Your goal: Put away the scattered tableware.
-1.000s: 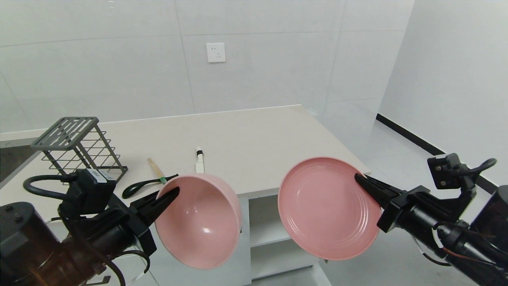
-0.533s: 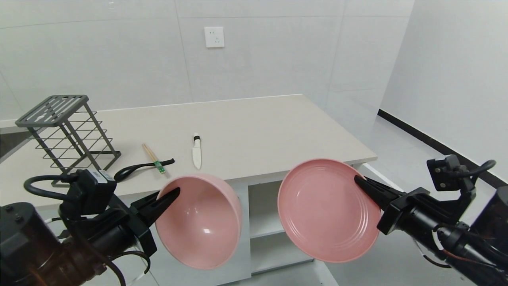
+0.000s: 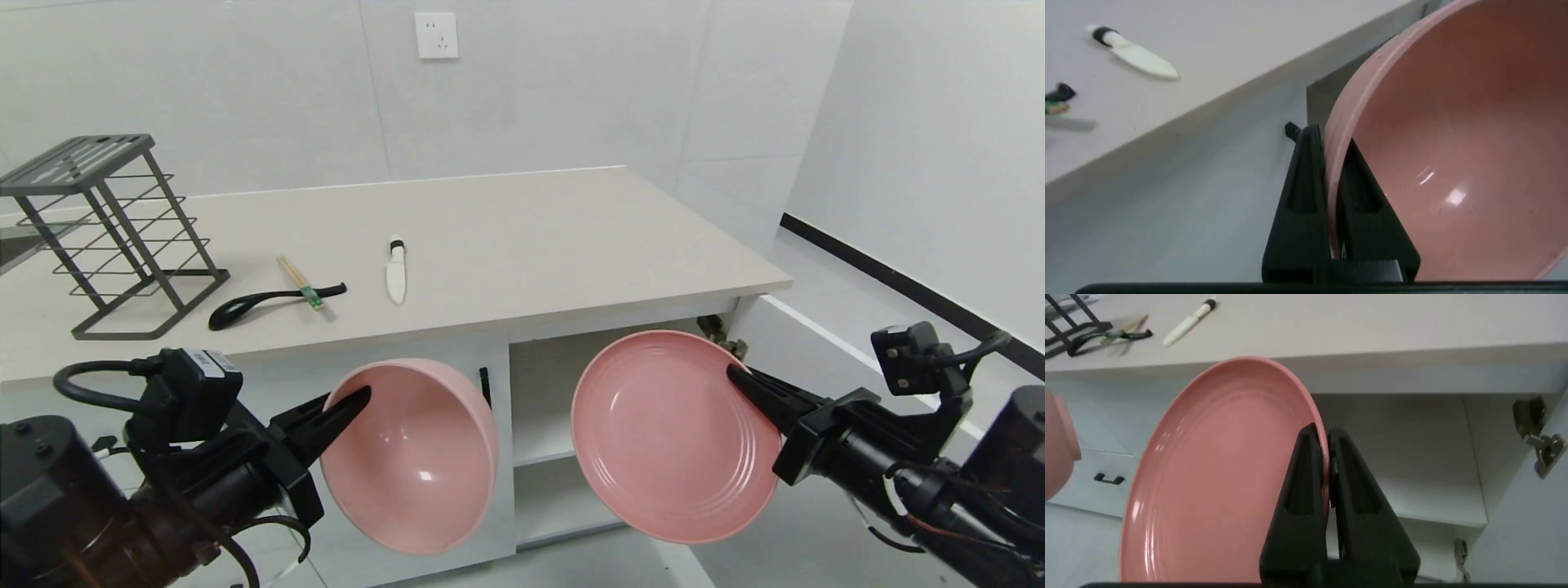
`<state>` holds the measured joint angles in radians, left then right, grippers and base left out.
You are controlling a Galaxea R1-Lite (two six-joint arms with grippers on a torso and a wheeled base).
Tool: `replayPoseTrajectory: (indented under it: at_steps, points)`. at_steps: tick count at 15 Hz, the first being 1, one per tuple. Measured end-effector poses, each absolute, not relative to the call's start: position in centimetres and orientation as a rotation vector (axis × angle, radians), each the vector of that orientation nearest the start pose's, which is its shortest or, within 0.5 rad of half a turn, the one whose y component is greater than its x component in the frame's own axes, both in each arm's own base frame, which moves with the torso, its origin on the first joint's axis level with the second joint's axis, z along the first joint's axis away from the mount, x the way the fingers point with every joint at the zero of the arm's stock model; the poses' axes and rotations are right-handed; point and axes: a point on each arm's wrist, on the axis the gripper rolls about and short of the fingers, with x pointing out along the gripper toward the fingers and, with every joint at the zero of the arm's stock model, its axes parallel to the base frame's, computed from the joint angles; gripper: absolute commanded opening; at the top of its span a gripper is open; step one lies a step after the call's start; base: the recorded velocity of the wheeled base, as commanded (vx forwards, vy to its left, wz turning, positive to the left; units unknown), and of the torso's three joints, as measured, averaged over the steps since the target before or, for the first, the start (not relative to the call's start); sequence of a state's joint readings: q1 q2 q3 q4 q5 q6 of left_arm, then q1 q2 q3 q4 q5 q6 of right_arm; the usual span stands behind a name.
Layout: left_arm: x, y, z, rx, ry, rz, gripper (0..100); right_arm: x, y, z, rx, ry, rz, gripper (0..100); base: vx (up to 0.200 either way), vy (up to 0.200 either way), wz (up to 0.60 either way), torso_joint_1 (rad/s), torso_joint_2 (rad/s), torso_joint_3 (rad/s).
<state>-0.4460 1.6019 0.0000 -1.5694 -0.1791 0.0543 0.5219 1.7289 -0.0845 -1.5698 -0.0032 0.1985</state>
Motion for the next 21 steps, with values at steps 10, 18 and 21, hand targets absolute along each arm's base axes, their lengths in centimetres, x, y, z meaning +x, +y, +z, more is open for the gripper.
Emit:
replayPoseTrajectory:
  at_steps: [10,18,21]
  points:
    - [16.23,-8.22,11.88,0.058,0.02,-0.627,0,18.32,10.55,10.39,0.167,0.149,0.508,0,0.0,0.0,0.0,-0.249,0.44,0.204]
    - [16.3,-8.25,11.77,0.06,0.025,-0.627,0,18.38,10.58,10.13,0.163,0.162,0.506,0,0.05,0.0,0.0,-0.142,0.28,0.107]
    - [16.26,-8.22,11.69,0.062,0.036,-0.627,0,18.41,10.61,10.03,0.162,0.166,0.506,0,0.2,0.0,0.0,-0.009,0.05,0.043]
